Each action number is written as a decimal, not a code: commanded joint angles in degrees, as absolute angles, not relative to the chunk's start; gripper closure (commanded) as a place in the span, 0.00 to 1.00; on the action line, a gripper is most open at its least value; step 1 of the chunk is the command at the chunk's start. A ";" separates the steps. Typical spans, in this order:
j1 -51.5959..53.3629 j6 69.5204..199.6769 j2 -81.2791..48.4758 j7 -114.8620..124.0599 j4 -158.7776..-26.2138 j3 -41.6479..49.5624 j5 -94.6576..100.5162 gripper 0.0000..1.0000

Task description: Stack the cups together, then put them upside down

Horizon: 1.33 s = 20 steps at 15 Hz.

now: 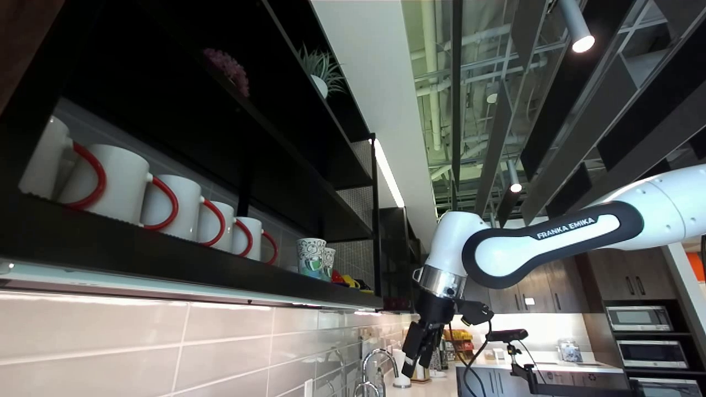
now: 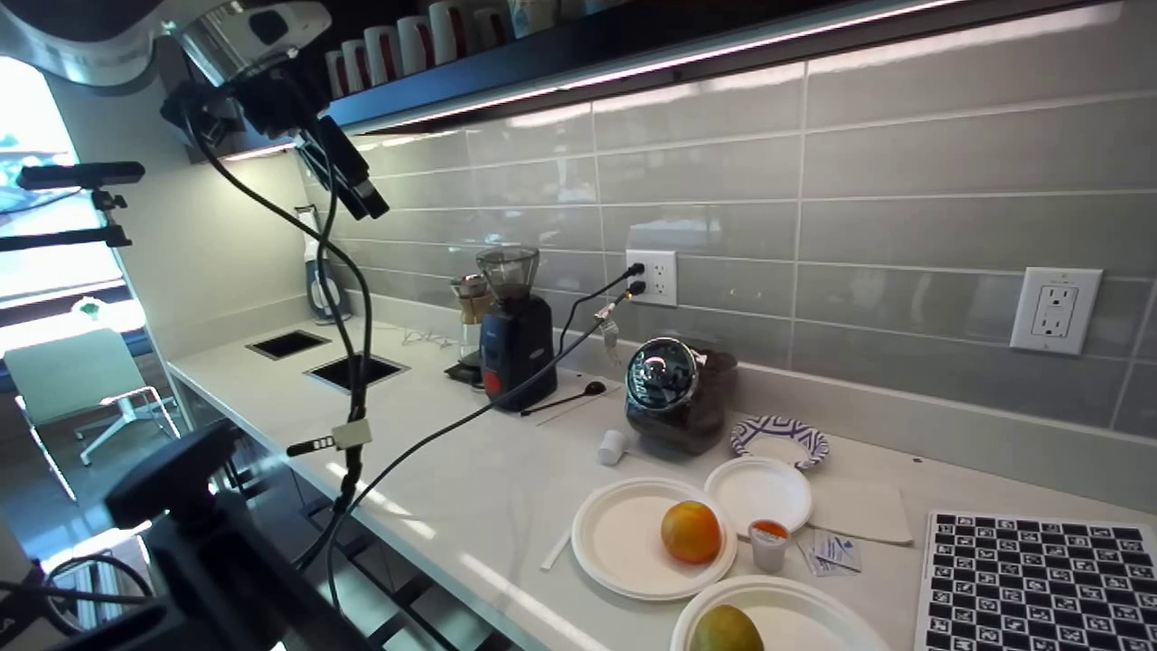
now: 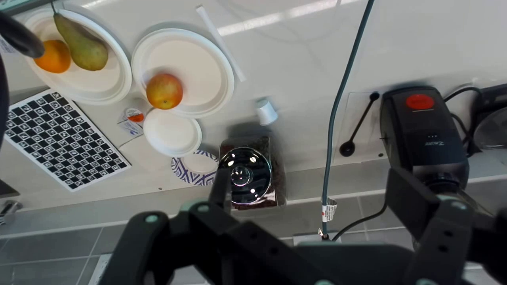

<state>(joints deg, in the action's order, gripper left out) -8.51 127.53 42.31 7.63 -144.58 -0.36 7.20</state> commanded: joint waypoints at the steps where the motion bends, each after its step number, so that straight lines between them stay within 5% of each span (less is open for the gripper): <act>1: -8.32 127.40 42.15 7.72 -144.46 -0.20 7.33 0.00; 9: -15.18 130.23 41.89 12.97 -132.78 2.08 8.09 0.00; 20: -18.50 135.17 24.65 25.87 -103.55 0.81 9.07 0.00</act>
<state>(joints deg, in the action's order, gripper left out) -16.38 134.81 31.28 22.62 -111.97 1.94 7.60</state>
